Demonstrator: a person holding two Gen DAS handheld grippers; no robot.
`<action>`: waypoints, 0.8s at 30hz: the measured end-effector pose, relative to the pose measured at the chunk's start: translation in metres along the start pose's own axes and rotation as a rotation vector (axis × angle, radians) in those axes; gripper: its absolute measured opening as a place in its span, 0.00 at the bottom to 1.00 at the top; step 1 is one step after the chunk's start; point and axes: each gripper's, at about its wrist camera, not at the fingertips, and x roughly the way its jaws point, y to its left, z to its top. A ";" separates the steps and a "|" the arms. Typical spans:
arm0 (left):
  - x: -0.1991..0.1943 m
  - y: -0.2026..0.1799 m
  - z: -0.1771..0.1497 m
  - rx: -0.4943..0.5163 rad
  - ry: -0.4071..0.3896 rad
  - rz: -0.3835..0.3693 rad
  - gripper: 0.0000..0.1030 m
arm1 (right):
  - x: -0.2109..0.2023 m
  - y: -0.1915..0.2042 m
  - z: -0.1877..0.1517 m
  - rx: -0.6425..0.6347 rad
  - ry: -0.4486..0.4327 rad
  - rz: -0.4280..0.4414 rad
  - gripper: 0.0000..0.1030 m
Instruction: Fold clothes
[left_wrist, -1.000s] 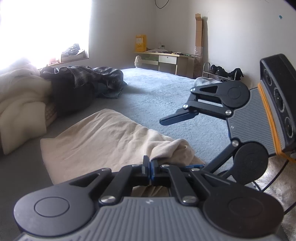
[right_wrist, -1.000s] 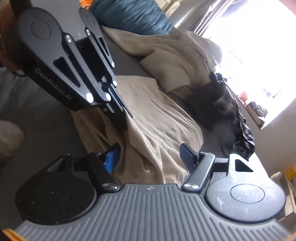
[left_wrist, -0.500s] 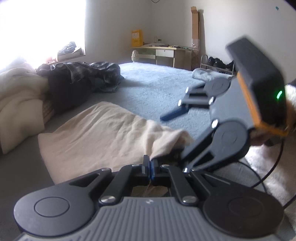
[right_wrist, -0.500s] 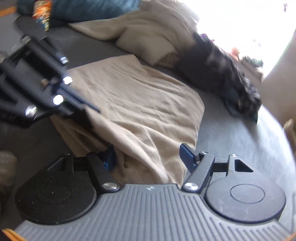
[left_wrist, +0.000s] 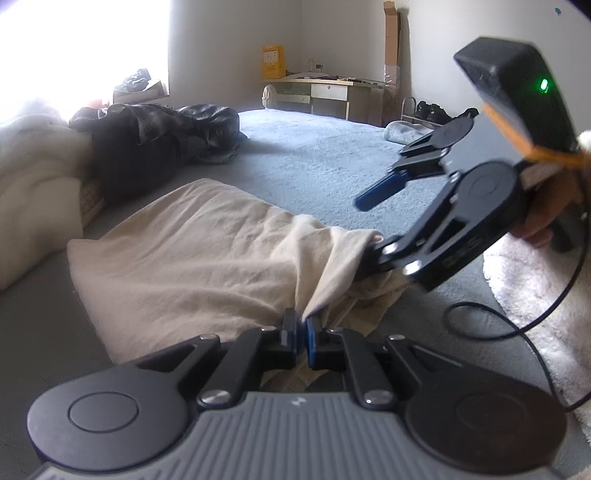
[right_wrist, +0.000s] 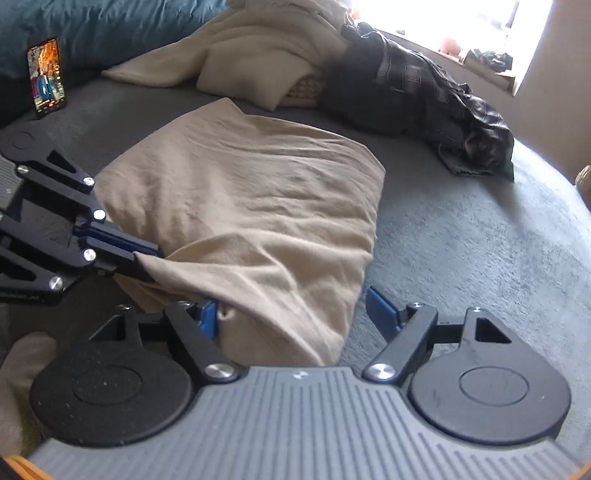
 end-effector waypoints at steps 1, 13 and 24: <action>0.000 0.000 0.000 -0.001 0.003 -0.001 0.10 | -0.006 -0.003 -0.001 0.005 0.011 0.010 0.76; -0.042 0.010 -0.006 -0.078 0.025 0.060 0.37 | -0.034 0.001 -0.005 -0.152 -0.003 0.107 0.70; -0.067 0.080 -0.035 -0.647 0.051 0.033 0.50 | 0.021 0.023 0.002 -0.234 -0.051 -0.055 0.57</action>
